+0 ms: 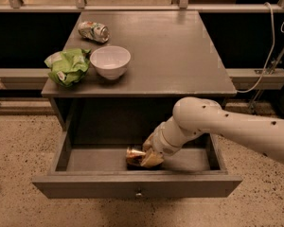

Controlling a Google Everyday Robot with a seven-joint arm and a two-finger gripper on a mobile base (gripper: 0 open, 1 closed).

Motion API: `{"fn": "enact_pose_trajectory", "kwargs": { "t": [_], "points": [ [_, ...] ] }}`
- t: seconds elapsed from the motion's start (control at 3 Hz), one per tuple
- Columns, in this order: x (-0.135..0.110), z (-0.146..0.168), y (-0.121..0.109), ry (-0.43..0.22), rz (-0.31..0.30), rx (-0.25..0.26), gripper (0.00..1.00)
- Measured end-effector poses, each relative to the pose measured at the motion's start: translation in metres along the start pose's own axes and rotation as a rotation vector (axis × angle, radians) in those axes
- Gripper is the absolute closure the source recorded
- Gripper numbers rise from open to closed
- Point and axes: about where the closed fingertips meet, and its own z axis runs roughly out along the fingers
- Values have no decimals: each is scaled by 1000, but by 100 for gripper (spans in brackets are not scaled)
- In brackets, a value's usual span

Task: Place orange can into top drawer

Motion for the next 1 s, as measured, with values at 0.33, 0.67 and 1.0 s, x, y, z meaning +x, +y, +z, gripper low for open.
{"fn": "enact_pose_trajectory", "kwargs": {
  "t": [0.33, 0.67, 1.0],
  "points": [
    [0, 1, 1, 0, -2, -3, 11],
    [-1, 1, 2, -3, -4, -7, 0],
    [-8, -16, 7, 6, -36, -11, 0]
  ]
}}
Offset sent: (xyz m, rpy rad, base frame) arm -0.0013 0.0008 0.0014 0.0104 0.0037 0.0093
